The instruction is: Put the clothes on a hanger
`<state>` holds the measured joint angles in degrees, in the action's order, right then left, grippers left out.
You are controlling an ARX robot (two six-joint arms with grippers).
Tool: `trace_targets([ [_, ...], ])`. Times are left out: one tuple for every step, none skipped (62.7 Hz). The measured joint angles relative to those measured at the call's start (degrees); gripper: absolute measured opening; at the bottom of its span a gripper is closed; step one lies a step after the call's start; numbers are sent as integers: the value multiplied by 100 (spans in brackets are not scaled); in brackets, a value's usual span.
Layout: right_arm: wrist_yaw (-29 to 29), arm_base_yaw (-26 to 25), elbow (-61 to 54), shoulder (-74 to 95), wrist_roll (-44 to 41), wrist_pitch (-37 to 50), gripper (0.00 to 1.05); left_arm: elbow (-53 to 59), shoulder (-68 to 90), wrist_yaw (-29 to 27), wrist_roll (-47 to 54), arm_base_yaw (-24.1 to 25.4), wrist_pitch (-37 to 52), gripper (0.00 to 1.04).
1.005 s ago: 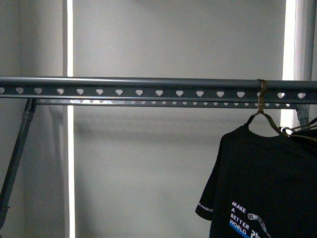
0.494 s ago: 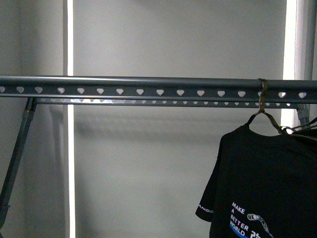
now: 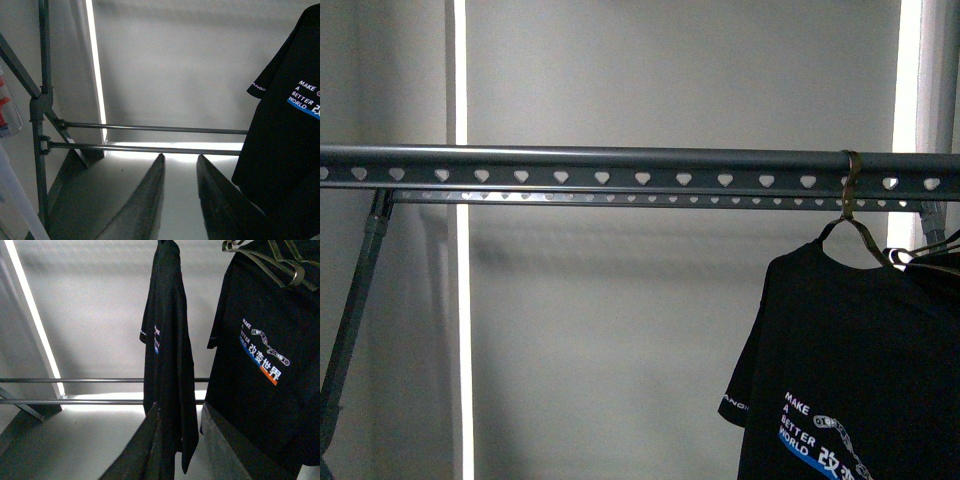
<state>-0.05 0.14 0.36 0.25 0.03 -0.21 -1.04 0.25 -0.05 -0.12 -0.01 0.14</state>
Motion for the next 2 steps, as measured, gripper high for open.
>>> trace_targets([
  [0,0,0,0,0,0,31,0,0,0,0,0,0,34],
  [0,0,0,0,0,0,34,0,0,0,0,0,0,37],
])
